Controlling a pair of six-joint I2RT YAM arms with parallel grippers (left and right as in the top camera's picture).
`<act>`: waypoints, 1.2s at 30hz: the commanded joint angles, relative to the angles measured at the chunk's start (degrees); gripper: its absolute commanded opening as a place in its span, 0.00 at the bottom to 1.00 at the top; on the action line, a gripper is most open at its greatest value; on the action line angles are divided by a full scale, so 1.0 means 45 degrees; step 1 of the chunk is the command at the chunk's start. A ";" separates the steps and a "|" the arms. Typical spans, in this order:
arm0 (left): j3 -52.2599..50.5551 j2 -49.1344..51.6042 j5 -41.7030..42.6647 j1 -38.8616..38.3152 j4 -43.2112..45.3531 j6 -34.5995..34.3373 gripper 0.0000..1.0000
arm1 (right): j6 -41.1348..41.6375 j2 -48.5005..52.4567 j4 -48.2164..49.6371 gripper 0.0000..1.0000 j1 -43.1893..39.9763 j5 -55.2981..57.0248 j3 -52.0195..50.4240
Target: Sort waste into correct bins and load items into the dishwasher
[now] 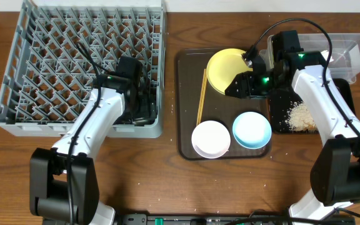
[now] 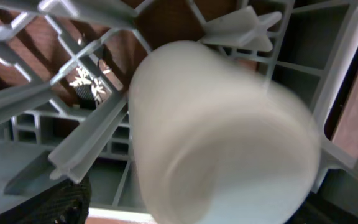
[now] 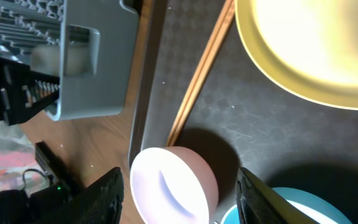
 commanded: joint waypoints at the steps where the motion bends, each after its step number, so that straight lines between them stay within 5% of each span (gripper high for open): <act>1: 0.0908 -0.0427 -0.0024 -0.0019 -0.0408 0.0301 0.94 | -0.0189 -0.0563 -0.0024 0.55 0.0087 0.0272 0.0024; 8: 0.2715 -0.1787 0.0146 -0.0160 -0.1928 0.0413 0.94 | 0.0379 -0.2200 -0.0379 0.57 -0.0267 0.1132 0.0962; 14: 0.2696 -0.2710 0.2249 -0.0957 -0.2380 0.0155 0.92 | 0.1205 -0.3944 -0.1710 0.59 -0.0267 0.3487 0.1015; 18: 0.1953 -0.2594 0.2414 -0.2399 -0.2705 -0.1617 0.91 | 0.1248 -0.4357 -0.2905 0.60 -0.0267 0.4537 0.1015; 24: 0.0117 -0.1899 0.2229 -0.4473 -0.0996 -0.2006 0.91 | 0.1302 -0.4352 -0.3303 0.60 -0.0296 0.4779 0.1010; 36: -0.0403 0.1083 0.1452 -0.5916 0.1399 -0.1690 0.84 | 0.1292 -0.4352 -0.3138 0.72 -0.0287 0.4794 0.1010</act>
